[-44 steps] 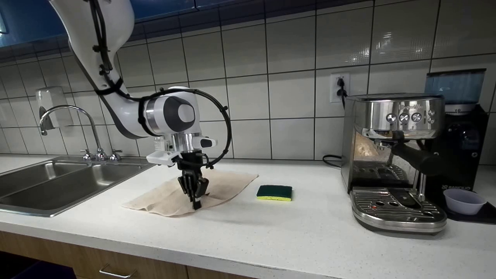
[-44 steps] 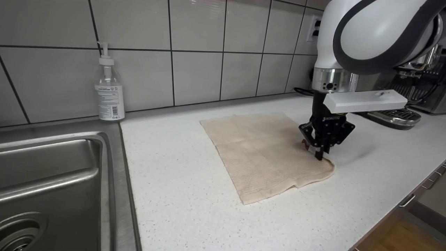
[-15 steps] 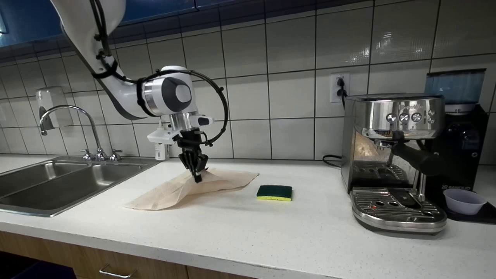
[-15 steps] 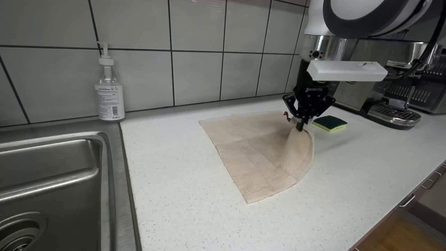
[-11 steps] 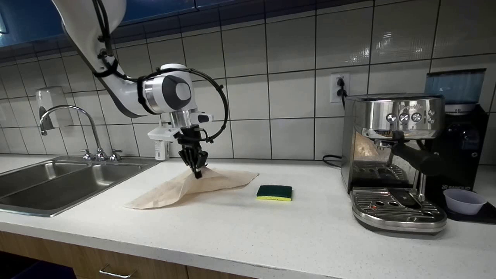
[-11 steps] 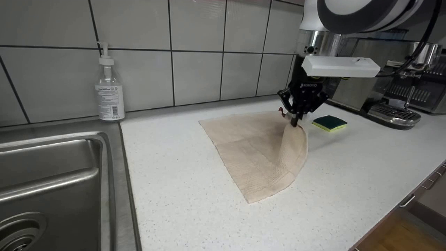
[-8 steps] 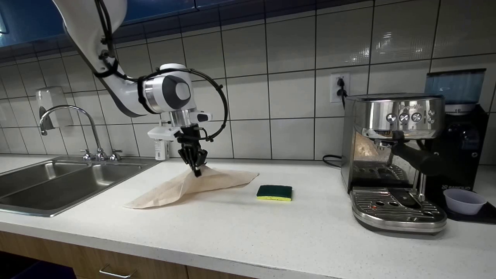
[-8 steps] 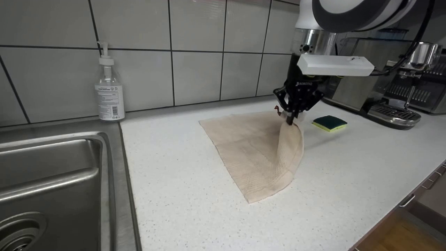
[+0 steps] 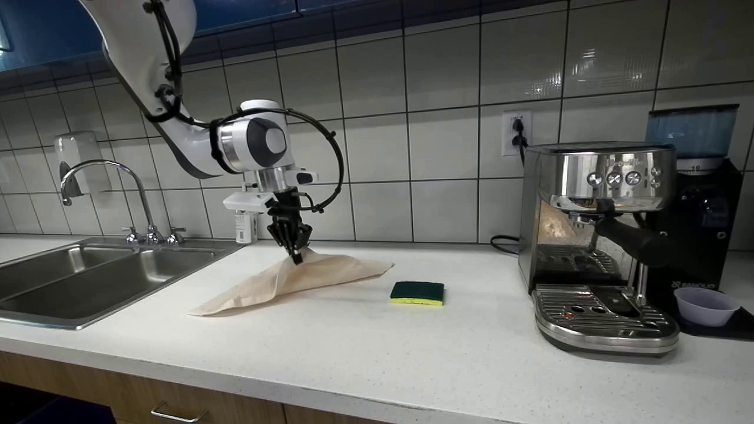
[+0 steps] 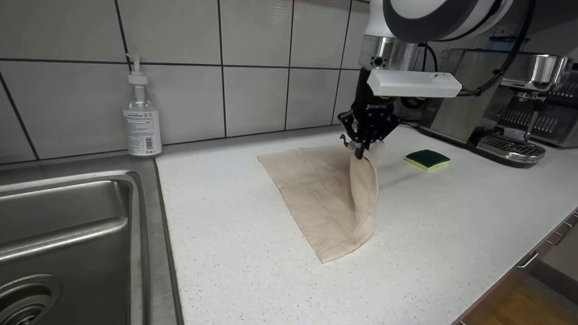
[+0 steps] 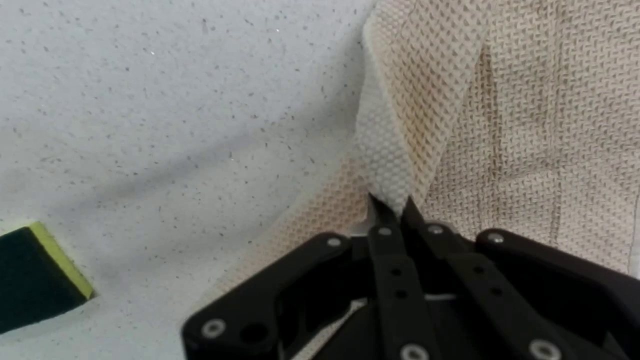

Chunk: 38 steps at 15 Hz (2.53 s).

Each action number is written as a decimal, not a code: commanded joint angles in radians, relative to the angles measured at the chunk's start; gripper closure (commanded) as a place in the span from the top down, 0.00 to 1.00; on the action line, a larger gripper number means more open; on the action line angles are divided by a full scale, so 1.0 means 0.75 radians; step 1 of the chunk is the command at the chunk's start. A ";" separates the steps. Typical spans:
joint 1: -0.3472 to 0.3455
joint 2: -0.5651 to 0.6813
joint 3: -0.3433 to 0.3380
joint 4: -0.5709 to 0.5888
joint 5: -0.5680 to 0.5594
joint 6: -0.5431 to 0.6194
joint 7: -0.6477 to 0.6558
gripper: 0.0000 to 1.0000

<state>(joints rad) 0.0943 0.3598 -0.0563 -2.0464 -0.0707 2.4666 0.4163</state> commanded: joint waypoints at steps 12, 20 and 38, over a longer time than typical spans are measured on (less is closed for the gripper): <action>0.043 0.193 0.040 0.292 0.013 -0.093 -0.111 0.01; 0.061 0.275 0.051 0.416 0.014 -0.136 -0.146 0.01; 0.086 0.490 0.069 0.717 0.013 -0.264 -0.206 0.01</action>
<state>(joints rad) 0.1599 0.6877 -0.0118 -1.5869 -0.0708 2.3262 0.2925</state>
